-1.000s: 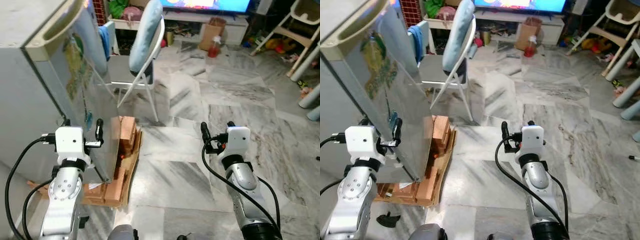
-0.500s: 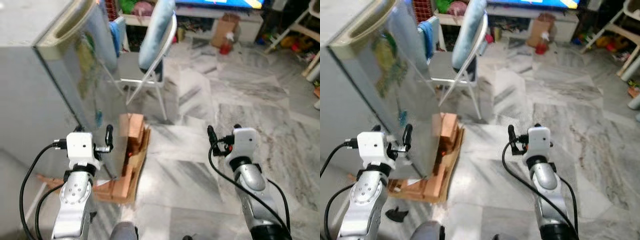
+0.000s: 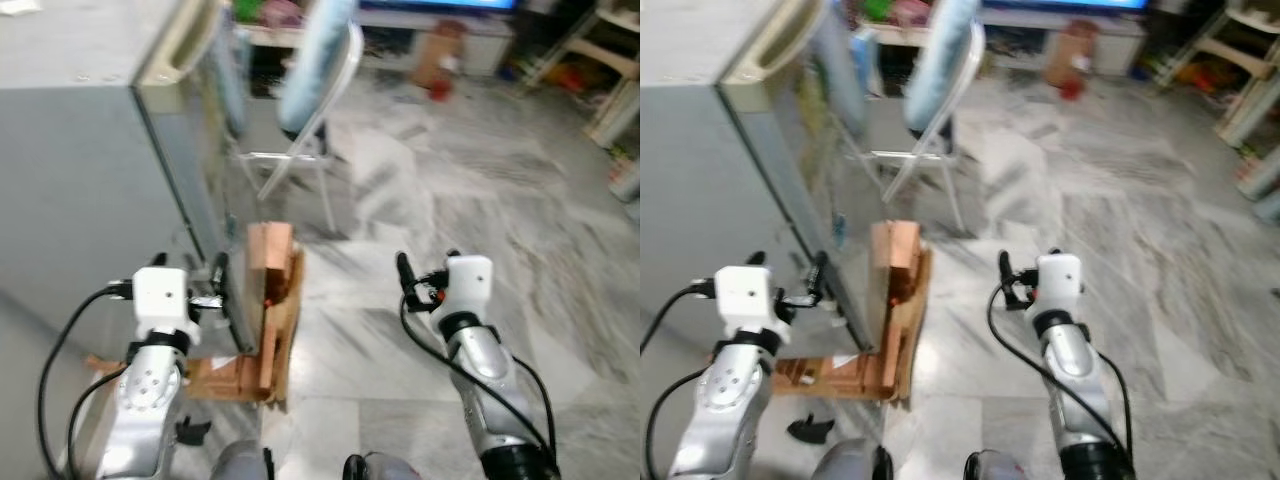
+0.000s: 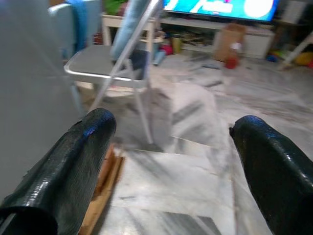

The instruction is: Restocking fridge

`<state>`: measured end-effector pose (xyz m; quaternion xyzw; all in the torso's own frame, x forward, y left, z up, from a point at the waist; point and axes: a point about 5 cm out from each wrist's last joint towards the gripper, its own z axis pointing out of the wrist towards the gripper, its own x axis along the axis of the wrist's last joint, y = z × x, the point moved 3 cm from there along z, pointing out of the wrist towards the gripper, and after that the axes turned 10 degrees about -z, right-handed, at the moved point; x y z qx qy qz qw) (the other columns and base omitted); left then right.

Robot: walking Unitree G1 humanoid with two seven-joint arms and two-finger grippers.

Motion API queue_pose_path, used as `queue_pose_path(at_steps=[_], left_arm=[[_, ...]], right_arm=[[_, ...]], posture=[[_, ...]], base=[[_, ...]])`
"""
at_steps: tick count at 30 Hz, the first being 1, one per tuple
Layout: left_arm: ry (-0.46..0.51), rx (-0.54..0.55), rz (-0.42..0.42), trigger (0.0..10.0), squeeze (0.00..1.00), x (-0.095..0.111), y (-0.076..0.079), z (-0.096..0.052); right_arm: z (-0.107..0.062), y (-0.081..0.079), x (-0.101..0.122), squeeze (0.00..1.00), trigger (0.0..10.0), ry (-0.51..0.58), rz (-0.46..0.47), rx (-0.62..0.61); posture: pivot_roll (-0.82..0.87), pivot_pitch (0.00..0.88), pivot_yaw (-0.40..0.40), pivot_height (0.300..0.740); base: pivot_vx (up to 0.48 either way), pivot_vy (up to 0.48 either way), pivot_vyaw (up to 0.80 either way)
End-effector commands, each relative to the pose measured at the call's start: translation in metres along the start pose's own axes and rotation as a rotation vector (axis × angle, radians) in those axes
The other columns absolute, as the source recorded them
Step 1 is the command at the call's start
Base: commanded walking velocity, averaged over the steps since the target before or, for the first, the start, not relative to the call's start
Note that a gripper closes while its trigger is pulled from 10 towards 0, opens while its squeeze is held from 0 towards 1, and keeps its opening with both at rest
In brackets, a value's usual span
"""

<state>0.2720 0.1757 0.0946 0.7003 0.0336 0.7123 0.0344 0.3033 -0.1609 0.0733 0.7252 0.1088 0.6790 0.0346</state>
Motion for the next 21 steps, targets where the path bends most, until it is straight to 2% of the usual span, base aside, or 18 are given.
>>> queue_pose_path(at_steps=[1, 5, 11, 15, 21], left_arm=[[0.016, -0.014, 0.018, 10.0, 0.0, 0.002, 0.006, 0.0], [0.02, -0.004, 0.041, 10.0, 0.0, 0.003, 0.005, 0.002], [0.028, 0.048, 0.065, 10.0, 0.0, 0.005, -0.005, 0.008], [0.053, 0.175, 0.106, 10.0, 0.0, 0.013, -0.03, 0.015], [0.054, 0.213, 0.121, 10.0, 0.0, 0.014, -0.039, 0.016]], right_arm=[[0.0, 0.007, -0.001, 0.0, 10.0, -0.008, -0.012, -0.016], [0.0, 0.005, -0.002, 0.0, 10.0, -0.008, -0.013, -0.012], [-0.001, 0.003, -0.003, 0.0, 10.0, -0.014, -0.003, -0.007], [-0.001, 0.003, -0.004, 0.0, 10.0, -0.015, -0.005, -0.002], [-0.001, 0.001, -0.004, 0.0, 10.0, -0.017, -0.004, 0.008]], posture=[[0.14, 0.07, -0.013, 0.74], [0.14, 0.07, -0.011, 0.74], [0.13, 0.077, -0.003, 0.74], [0.13, 0.077, -0.004, 0.74], [0.13, 0.076, -0.005, 0.74]], base=[[0.0, 0.0, -0.8], [0.0, 0.0, -0.8], [0.0, 0.0, -0.76], [0.0, 0.0, 0.0], [0.0, 0.0, 0.0]])
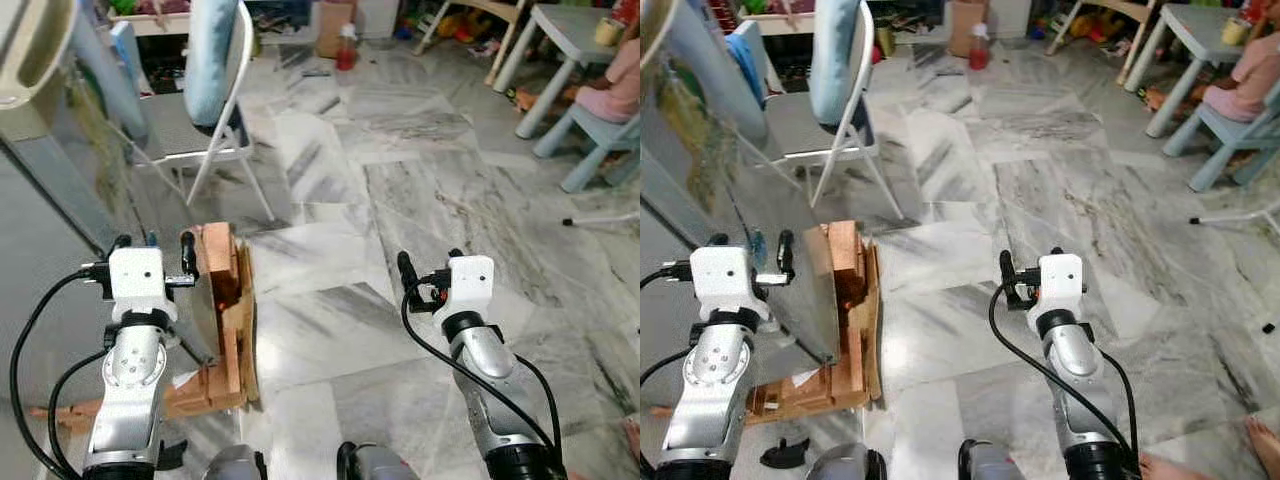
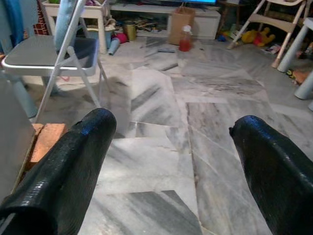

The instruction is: Restocking fridge

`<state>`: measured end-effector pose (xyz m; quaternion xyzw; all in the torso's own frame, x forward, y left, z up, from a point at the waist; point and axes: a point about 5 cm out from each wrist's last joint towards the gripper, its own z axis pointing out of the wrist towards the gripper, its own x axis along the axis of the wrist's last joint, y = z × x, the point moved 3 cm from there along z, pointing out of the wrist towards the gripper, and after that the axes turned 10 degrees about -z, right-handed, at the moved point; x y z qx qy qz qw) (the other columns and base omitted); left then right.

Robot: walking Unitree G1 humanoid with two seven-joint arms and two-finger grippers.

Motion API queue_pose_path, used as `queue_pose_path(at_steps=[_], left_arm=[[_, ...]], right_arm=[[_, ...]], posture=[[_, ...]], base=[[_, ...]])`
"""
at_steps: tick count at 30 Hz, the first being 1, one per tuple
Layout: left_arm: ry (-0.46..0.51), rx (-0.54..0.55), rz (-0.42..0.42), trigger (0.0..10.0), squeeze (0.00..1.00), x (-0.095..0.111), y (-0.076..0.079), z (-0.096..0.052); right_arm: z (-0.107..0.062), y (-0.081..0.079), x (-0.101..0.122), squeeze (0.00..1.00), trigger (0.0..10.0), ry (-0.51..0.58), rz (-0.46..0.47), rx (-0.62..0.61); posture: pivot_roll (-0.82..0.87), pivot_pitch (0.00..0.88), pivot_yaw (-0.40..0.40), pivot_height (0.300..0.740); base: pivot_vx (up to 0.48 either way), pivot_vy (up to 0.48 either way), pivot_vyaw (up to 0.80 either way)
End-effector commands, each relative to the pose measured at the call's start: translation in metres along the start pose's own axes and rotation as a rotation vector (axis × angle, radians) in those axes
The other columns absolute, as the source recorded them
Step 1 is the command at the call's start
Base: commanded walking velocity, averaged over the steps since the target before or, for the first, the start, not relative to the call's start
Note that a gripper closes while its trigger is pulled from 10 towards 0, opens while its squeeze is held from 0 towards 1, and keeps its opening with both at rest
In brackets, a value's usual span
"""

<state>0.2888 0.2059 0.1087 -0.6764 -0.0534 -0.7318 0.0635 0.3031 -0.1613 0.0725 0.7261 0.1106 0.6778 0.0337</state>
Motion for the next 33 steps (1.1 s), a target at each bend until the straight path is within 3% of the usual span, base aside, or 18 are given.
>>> queue_pose_path(at_steps=[1, 11, 19, 23, 30, 33], left_arm=[[-0.017, 0.049, 0.013, 10.0, 0.0, -0.004, -0.01, 0.0], [-0.027, 0.101, 0.047, 10.0, 0.0, -0.006, -0.021, -0.001], [-0.009, 0.063, 0.046, 10.0, 0.0, -0.003, -0.017, 0.007], [-0.007, 0.054, 0.097, 10.0, 0.0, -0.005, -0.023, 0.017], [-0.007, 0.043, 0.1, 10.0, 0.0, -0.005, -0.02, 0.03], [-0.014, 0.02, 0.147, 10.0, 0.0, -0.009, -0.016, 0.038]], right_arm=[[-0.001, 0.001, -0.004, 0.0, 10.0, -0.014, -0.003, 0.004], [-0.003, -0.002, -0.006, 0.0, 10.0, -0.024, 0.004, 0.022], [-0.002, -0.004, -0.008, 0.0, 10.0, -0.036, 0.016, 0.037], [-0.008, -0.014, -0.008, 0.0, 10.0, -0.042, -0.02, 0.134], [-0.011, -0.017, -0.005, 0.0, 10.0, -0.028, -0.029, 0.164], [-0.02, -0.034, 0.008, 0.0, 10.0, 0.038, 0.057, 0.325]], posture=[[0.13, 0.076, -0.005, 0.74], [0.13, 0.086, 0.002, 0.74], [0.13, 0.087, 0.0, 0.74], [0.11, 0.088, 0.003, 0.74], [0.1, 0.087, 0.004, 0.74], [0.1, 0.088, -0.002, 0.74]], base=[[0.0, 0.0, 0.0], [0.0, 0.0, 0.0], [0.0, 0.0, 0.0], [0.0, 0.0, 0.0], [0.0, 0.0, 0.0], [0.0, 0.0, 0.0]])
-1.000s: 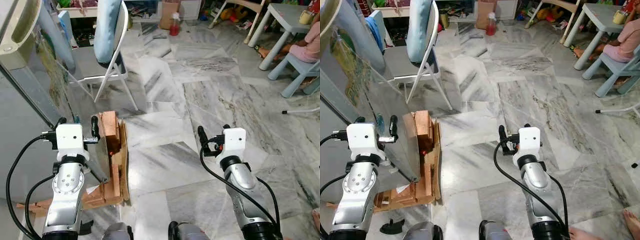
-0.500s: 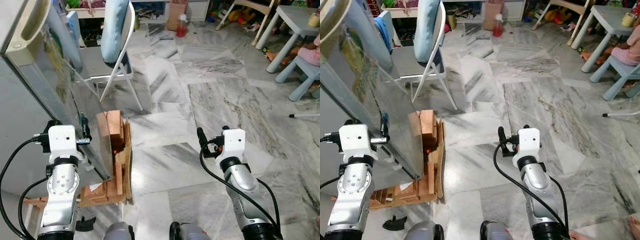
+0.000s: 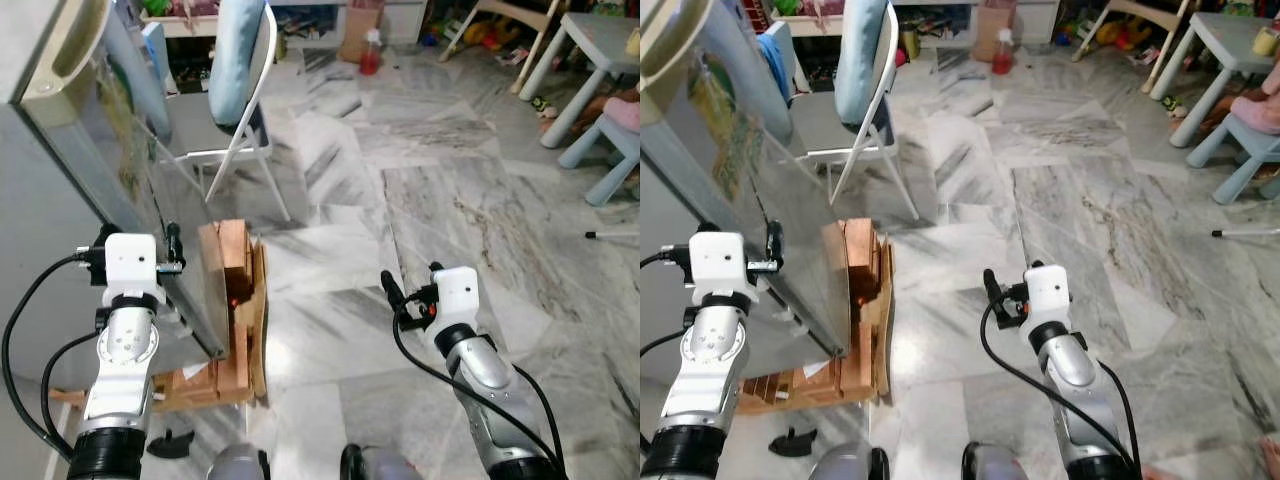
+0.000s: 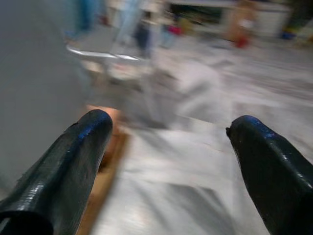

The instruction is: Restocking fridge

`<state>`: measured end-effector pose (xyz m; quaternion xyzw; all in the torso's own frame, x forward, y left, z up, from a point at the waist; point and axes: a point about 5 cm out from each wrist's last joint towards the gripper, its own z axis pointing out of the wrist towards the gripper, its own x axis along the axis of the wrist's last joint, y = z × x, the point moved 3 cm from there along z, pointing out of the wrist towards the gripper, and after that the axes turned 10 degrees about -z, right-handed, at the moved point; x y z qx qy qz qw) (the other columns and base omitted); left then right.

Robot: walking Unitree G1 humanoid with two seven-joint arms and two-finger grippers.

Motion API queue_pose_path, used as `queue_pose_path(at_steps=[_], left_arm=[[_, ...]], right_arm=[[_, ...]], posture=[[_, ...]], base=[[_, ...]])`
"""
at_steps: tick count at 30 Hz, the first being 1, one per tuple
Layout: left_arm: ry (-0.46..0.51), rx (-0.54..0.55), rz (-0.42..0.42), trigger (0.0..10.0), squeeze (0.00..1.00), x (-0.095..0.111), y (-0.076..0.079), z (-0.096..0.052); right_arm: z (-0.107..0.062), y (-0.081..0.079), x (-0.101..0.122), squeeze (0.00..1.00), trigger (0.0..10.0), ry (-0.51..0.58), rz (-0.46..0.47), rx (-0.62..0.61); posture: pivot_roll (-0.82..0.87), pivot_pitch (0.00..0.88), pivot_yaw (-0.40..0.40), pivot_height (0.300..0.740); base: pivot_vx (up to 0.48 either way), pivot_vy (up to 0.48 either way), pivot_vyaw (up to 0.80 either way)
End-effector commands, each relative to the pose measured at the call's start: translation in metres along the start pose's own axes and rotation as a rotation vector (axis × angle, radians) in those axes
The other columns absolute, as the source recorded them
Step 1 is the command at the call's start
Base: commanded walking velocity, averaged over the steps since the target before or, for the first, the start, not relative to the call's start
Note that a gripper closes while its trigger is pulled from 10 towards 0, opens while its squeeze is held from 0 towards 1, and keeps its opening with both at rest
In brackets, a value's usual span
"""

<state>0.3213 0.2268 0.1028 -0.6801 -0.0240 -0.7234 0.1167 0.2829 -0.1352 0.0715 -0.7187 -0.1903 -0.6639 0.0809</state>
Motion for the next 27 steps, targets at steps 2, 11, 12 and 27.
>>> queue_pose_path(at_steps=[2, 11, 12, 27], left_arm=[[-0.005, -0.028, 0.045, 10.0, 0.0, -0.001, 0.002, 0.011], [0.114, -0.336, 0.125, 10.0, 0.0, 0.031, 0.071, 0.03], [0.114, -0.336, 0.125, 10.0, 0.0, 0.031, 0.071, 0.03], [0.076, -0.385, -0.075, 10.0, 0.0, 0.025, 0.101, 0.016]], right_arm=[[-0.011, -0.021, 0.012, 0.0, 10.0, 0.052, 0.008, 0.198], [-0.027, -0.005, -0.005, 0.0, 10.0, -0.019, -0.011, 0.167], [-0.027, -0.005, -0.005, 0.0, 10.0, -0.019, -0.011, 0.167], [-0.031, -0.012, -0.013, 0.0, 10.0, -0.031, -0.002, 0.146]], posture=[[0.1, 0.09, -0.006, 0.74], [0.09, 0.089, -0.012, 0.74], [0.09, 0.089, -0.012, 0.74], [0.1, 0.088, -0.001, 0.74]], base=[[0.0, 0.0, 0.0], [0.0, 0.0, 0.0], [0.0, 0.0, 0.0], [0.0, 0.0, 0.0]])
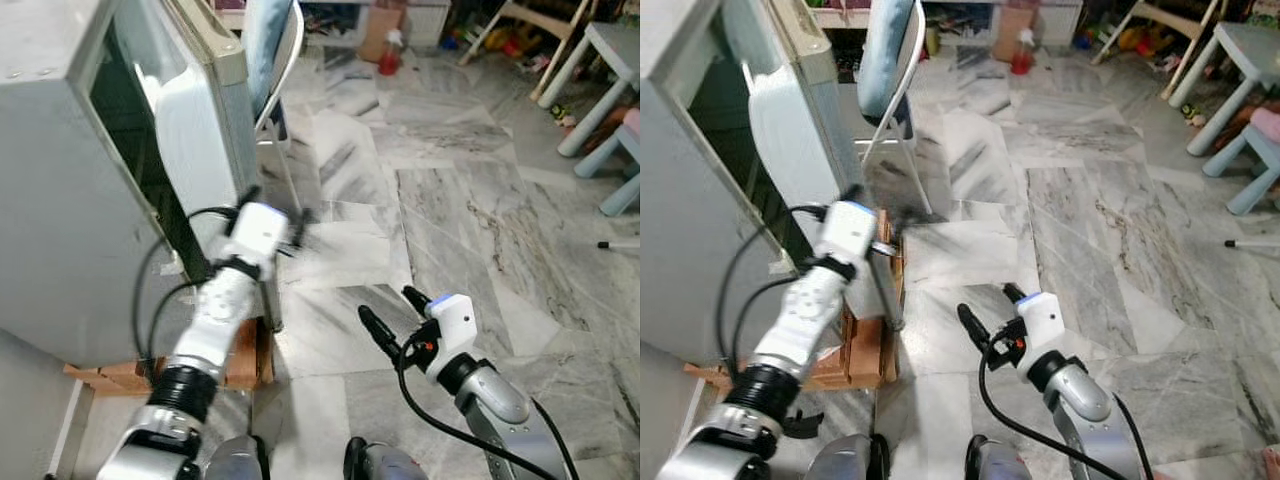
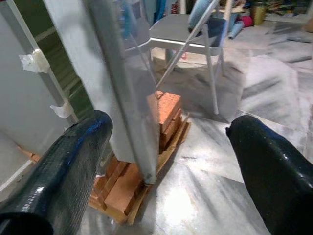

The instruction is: Restocking fridge

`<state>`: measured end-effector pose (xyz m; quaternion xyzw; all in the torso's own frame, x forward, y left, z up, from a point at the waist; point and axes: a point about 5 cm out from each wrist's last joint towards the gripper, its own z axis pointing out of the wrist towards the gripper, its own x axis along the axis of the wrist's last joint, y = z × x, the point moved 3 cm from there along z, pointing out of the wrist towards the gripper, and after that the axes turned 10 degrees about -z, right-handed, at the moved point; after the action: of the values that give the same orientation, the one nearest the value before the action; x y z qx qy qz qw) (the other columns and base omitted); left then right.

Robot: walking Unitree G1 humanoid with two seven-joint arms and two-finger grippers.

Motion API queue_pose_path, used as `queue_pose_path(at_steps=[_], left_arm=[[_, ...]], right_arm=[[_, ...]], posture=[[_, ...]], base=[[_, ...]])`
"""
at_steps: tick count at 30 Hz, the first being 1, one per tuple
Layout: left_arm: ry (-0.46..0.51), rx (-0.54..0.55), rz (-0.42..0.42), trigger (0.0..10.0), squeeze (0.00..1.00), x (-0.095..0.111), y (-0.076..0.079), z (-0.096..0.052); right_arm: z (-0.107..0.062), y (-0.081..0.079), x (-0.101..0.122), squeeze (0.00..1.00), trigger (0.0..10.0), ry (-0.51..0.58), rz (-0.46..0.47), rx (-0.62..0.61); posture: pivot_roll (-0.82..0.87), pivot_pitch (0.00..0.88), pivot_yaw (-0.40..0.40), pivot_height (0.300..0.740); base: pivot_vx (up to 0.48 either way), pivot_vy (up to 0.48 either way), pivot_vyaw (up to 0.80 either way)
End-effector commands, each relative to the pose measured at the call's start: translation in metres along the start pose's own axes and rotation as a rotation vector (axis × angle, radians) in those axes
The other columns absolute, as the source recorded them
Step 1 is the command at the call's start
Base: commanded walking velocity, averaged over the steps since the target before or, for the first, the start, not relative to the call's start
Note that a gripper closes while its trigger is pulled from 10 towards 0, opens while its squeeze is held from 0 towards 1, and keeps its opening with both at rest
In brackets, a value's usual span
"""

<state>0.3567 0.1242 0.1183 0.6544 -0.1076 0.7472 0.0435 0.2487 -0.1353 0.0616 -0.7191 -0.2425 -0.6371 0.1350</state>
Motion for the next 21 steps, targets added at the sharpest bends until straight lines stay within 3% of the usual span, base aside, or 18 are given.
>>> queue_pose_path(at_steps=[1, 2, 5, 9, 21], left_arm=[[-0.014, 0.068, -0.027, 10.0, 0.0, -0.004, -0.017, -0.007], [-0.018, 0.115, -0.025, 10.0, 0.0, -0.005, -0.027, -0.014], [-0.027, 0.135, -0.03, 10.0, 0.0, -0.008, -0.031, -0.017], [-0.022, 0.085, -0.068, 10.0, 0.0, -0.009, -0.023, -0.018], [0.012, 0.026, -0.095, 10.0, 0.0, 0.011, -0.001, 0.019]], right_arm=[[0.0, 0.003, -0.002, 0.0, 10.0, -0.005, -0.002, -0.012], [0.0, 0.004, -0.002, 0.0, 10.0, -0.007, -0.004, -0.015], [0.001, 0.005, -0.003, 0.0, 10.0, -0.009, -0.003, -0.016], [0.003, 0.005, -0.004, 0.0, 10.0, -0.014, -0.007, -0.002], [0.009, 0.005, -0.004, 0.0, 10.0, -0.017, -0.048, -0.004]], posture=[[0.11, 0.084, 0.0, 0.74], [0.11, 0.083, -0.001, 0.74], [0.12, 0.083, -0.002, 0.74], [0.12, 0.078, -0.009, 0.74], [0.1, 0.06, -0.004, 0.74]], base=[[0.0, 0.0, 0.0], [0.0, 0.0, 0.0], [0.0, 0.0, 0.0], [0.163, -0.174, 0.0], [0.389, -0.274, 0.0]])
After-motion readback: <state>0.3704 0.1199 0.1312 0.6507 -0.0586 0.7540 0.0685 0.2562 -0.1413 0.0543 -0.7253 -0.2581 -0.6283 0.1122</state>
